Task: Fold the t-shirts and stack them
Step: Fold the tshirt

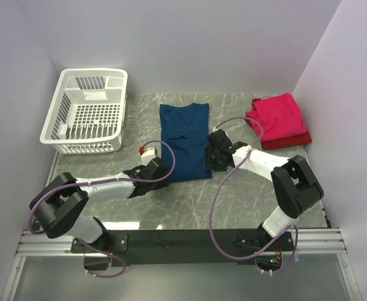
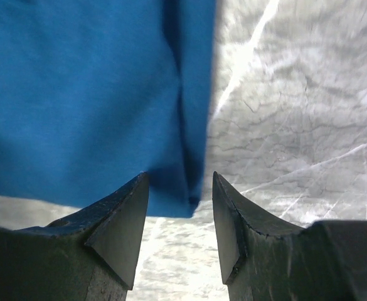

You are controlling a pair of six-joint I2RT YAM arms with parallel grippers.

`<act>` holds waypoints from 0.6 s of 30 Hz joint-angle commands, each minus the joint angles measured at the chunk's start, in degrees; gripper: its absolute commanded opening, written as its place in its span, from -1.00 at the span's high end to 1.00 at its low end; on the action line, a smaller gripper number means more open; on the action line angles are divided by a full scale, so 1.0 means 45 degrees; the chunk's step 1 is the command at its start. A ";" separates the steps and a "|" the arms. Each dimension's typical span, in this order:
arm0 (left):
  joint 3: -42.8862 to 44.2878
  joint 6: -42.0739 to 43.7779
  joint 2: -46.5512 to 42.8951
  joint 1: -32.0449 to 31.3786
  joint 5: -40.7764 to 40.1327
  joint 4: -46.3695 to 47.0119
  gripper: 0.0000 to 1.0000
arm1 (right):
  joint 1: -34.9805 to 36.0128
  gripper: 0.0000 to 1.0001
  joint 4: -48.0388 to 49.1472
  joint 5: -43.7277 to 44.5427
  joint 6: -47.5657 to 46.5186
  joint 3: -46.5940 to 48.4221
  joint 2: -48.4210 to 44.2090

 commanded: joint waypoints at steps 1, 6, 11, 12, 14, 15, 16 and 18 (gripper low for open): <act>-0.0140 -0.0107 0.0221 0.0127 -0.0135 0.0428 -0.08 | 0.0010 -0.04 0.0543 0.0186 0.0286 -0.0250 0.0291; -0.0296 -0.0126 0.0397 0.0127 0.0119 0.0877 -0.07 | 0.0146 -0.05 0.0582 0.0322 0.0364 -0.0407 0.0467; -0.0355 -0.0126 0.0592 0.0127 0.0373 0.1171 0.00 | 0.0458 -0.04 0.0407 0.0790 0.0540 -0.0583 0.0837; -0.0355 -0.0126 0.0631 0.0127 0.0393 0.1171 0.01 | 0.0478 -0.04 0.0271 0.0849 0.0579 -0.0622 0.0877; -0.0393 -0.0165 0.0671 0.0127 0.0393 0.1113 0.05 | 0.0771 -0.04 0.0115 0.0967 0.0735 -0.0700 0.0839; -0.0413 -0.0184 0.0671 0.0147 0.0412 0.1151 0.06 | 0.0849 -0.04 0.0094 0.1083 0.0793 -0.0758 0.0819; -0.0471 -0.0185 0.0671 0.0128 0.0412 0.1171 0.10 | 0.0927 -0.04 0.0075 0.1104 0.0891 -0.0894 0.0780; -0.0511 -0.0185 0.0710 0.0127 0.0451 0.1249 0.13 | 0.1064 -0.04 0.0094 0.1123 0.0989 -0.1012 0.0721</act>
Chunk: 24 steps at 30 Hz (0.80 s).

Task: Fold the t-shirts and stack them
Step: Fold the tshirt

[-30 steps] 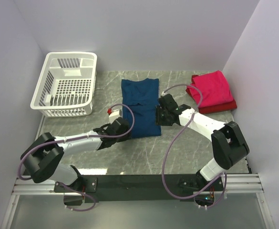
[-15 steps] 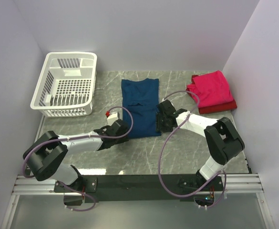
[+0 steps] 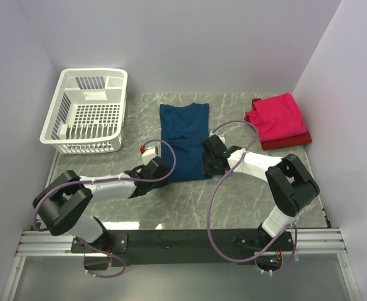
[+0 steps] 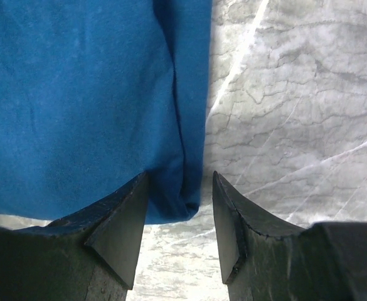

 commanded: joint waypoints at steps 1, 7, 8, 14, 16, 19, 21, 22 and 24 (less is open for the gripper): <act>-0.0297 -0.0194 0.0302 0.0020 0.0417 -0.0087 0.19 | 0.0336 -0.04 -0.0295 0.0113 0.0518 -0.0643 0.0148; -0.0356 -0.0233 0.0497 0.0020 0.0418 -0.0086 0.63 | 0.0531 0.10 -0.0197 -0.0042 0.0733 -0.0917 0.0402; -0.0356 -0.0214 0.0555 0.0020 0.0360 -0.0125 0.70 | 0.0512 0.21 -0.0178 -0.0063 0.0733 -0.0937 0.0479; -0.0473 -0.0039 0.0615 0.0020 0.0417 -0.0106 0.99 | 0.0649 0.92 -0.0391 -0.0258 0.0714 -0.1327 0.0110; -0.0531 0.0098 0.0595 0.0001 0.0554 -0.0145 0.99 | 0.0726 1.00 -0.0665 -0.0336 0.0675 -0.1444 -0.0104; -0.0706 0.0312 0.0362 -0.0038 0.0866 -0.0320 0.99 | 0.0863 1.00 -0.1153 -0.0531 0.0675 -0.1659 -0.0787; -0.0843 0.0411 -0.0028 -0.0135 0.1158 -0.0534 0.99 | 0.1058 1.00 -0.1621 -0.0706 0.0694 -0.1776 -0.1432; -0.0960 0.0469 -0.0185 -0.0174 0.1276 -0.0632 0.99 | 0.1156 1.00 -0.1797 -0.0765 0.0714 -0.1815 -0.1646; -0.1078 0.0508 -0.0692 -0.0388 0.1704 -0.0944 0.99 | 0.1468 1.00 -0.2400 -0.0863 0.0792 -0.1835 -0.2291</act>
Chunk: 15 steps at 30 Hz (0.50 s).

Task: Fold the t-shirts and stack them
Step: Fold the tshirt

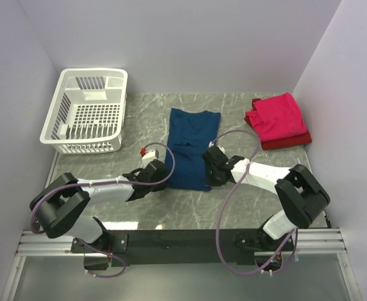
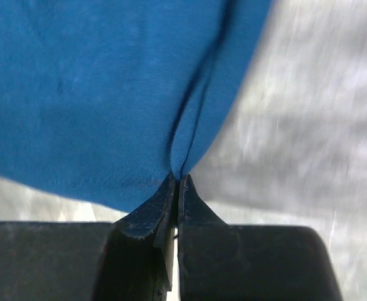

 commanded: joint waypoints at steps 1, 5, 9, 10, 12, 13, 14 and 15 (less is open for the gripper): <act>-0.0646 0.0421 -0.0596 -0.0384 0.1152 -0.1509 0.99 | 0.0536 1.00 -0.2403 -0.0393 0.0126 -0.0325 -0.1150; -0.0959 0.0421 -0.1610 -0.0756 0.1700 -0.2270 0.99 | 0.1083 1.00 -0.3788 -0.0333 0.0283 -0.0227 -0.1972; -0.1252 0.0324 -0.2666 -0.1321 0.2480 -0.2681 0.99 | 0.1434 1.00 -0.4493 -0.0860 0.0322 -0.0286 -0.2812; -0.1330 0.0324 -0.2900 -0.1439 0.2675 -0.2720 0.99 | 0.1493 1.00 -0.4669 -0.1016 0.0303 -0.0266 -0.3085; -0.1350 0.0343 -0.3584 -0.1847 0.3067 -0.2993 0.99 | 0.1688 1.00 -0.5196 -0.1288 0.0225 -0.0247 -0.3340; -0.1369 0.0343 -0.3837 -0.1966 0.3222 -0.3071 0.99 | 0.1767 1.00 -0.5372 -0.1426 0.0186 -0.0247 -0.3515; -0.1389 0.0362 -0.4285 -0.2122 0.3456 -0.3285 0.99 | 0.1883 1.00 -0.5741 -0.1679 0.0127 -0.0227 -0.3614; -0.1389 0.0401 -0.4540 -0.2220 0.3594 -0.3364 0.99 | 0.1981 1.00 -0.5899 -0.1817 0.0049 -0.0208 -0.3731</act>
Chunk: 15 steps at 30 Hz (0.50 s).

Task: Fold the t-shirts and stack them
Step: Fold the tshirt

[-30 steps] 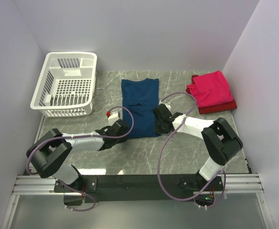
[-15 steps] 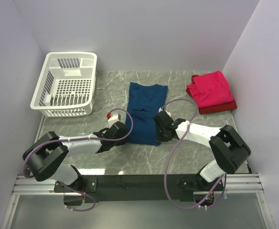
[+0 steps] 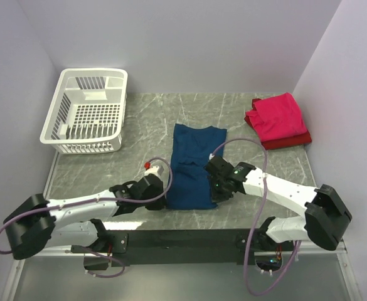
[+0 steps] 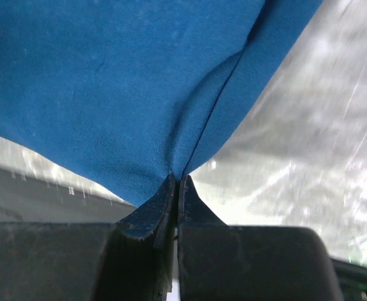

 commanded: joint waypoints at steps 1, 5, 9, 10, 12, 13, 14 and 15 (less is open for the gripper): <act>-0.0044 0.0256 -0.1084 -0.0399 0.1054 -0.0800 0.99 | 0.0481 1.00 -0.1597 -0.0802 -0.0213 0.0016 -0.0778; 0.0015 0.0412 -0.2001 -0.0770 0.1854 -0.1288 0.99 | 0.1027 1.00 -0.2591 -0.1681 -0.0467 0.0249 -0.1151; 0.0132 0.0626 -0.2647 -0.1278 0.2656 -0.1621 0.99 | 0.1419 1.00 -0.3258 -0.2637 -0.0877 0.0348 -0.1541; 0.0190 0.0685 -0.2822 -0.1395 0.2947 -0.1602 0.99 | 0.1497 1.00 -0.3375 -0.3104 -0.0994 0.0348 -0.1696; 0.0307 0.0841 -0.3369 -0.1708 0.3378 -0.1524 0.99 | 0.1673 1.00 -0.3707 -0.3419 -0.1170 0.0387 -0.1911; 0.0347 0.0842 -0.3545 -0.1786 0.3612 -0.1485 0.99 | 0.1712 1.00 -0.3766 -0.3595 -0.1268 0.0387 -0.1990; 0.0405 0.0842 -0.3856 -0.1864 0.3711 -0.1485 0.99 | 0.1752 1.00 -0.3882 -0.3790 -0.1404 0.0406 -0.2068; 0.0541 0.0881 -0.4014 -0.2020 0.3770 -0.1523 0.99 | 0.1810 1.00 -0.3903 -0.3928 -0.1463 0.0445 -0.2146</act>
